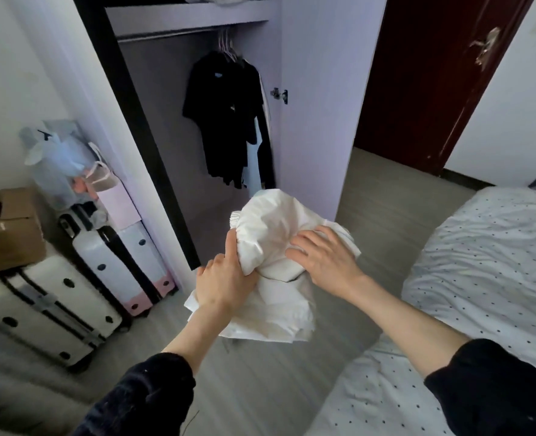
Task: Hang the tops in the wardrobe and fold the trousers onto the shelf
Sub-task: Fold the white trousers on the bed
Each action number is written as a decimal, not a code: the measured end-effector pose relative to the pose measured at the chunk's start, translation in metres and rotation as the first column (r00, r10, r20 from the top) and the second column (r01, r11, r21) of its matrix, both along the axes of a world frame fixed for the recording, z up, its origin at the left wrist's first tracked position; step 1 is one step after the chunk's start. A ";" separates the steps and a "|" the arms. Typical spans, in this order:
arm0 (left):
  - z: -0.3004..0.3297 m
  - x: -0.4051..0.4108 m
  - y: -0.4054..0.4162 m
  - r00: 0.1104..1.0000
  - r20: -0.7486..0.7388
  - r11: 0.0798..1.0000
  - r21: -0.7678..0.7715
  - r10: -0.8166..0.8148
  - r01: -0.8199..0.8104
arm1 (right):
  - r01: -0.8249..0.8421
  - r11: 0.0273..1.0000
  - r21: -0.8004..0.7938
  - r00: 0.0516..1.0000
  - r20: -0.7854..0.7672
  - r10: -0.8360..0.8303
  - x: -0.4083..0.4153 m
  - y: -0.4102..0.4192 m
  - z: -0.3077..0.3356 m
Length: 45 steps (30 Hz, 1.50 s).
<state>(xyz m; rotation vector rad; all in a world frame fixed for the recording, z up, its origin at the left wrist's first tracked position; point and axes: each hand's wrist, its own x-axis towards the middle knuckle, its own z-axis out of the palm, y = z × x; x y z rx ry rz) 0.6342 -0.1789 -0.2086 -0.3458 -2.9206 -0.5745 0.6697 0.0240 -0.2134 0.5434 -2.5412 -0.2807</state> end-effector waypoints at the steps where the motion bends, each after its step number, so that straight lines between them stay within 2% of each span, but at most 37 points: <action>1: 0.004 -0.018 -0.002 1.000 -0.002 1.000 0.010 0.000 0.000 | 0.004 1.000 -0.002 1.000 -0.018 -0.004 -0.017 -0.002 0.003; 10: 0.017 -0.178 0.044 1.000 0.014 0.998 -0.066 -0.004 0.005 | 0.043 0.998 0.042 0.994 -0.099 -0.038 -0.167 0.042 0.012; 19: 0.069 -0.346 0.129 0.984 -0.005 0.973 0.156 0.175 -0.172 | -0.082 0.978 0.192 0.980 -0.162 0.114 -0.375 0.133 0.078; 24: 0.139 -0.432 0.166 0.954 -0.173 0.961 0.174 0.245 -0.215 | -0.123 0.965 0.231 0.942 -0.280 0.187 -0.477 0.172 0.153; 25: 0.162 -0.461 0.170 0.929 -0.243 0.954 0.187 0.278 -0.236 | -0.128 0.964 0.232 0.930 -0.311 0.198 -0.509 0.174 0.179; 27: 0.197 -0.492 0.165 0.910 -0.287 0.948 0.197 0.298 -0.248 | -0.146 0.965 0.218 0.898 -0.381 0.222 -0.545 0.169 0.207; 30: 0.250 -0.542 0.146 0.836 -0.405 0.924 0.249 0.370 -0.289 | -0.214 0.962 0.167 0.839 -0.472 0.269 -0.608 0.148 0.258; 33: 0.291 -0.580 0.121 0.762 -0.466 0.889 0.312 0.450 -0.334 | -0.273 0.957 0.098 0.801 -0.528 0.282 -0.659 0.113 0.302; 37: 0.340 -0.638 0.081 0.653 -0.547 0.852 0.321 0.523 -0.414 | -0.318 0.947 0.040 0.770 -0.573 0.282 -0.723 0.064 0.357; 40: 0.371 -0.672 0.061 0.634 -0.555 0.842 0.350 0.539 -0.410 | -0.325 0.945 0.015 0.805 -0.521 0.285 -0.759 0.043 0.394; 45: 0.395 -0.727 0.037 0.706 -0.460 0.839 0.370 0.539 -0.400 | -0.263 0.964 -0.030 0.904 -0.356 0.236 -0.814 0.018 0.429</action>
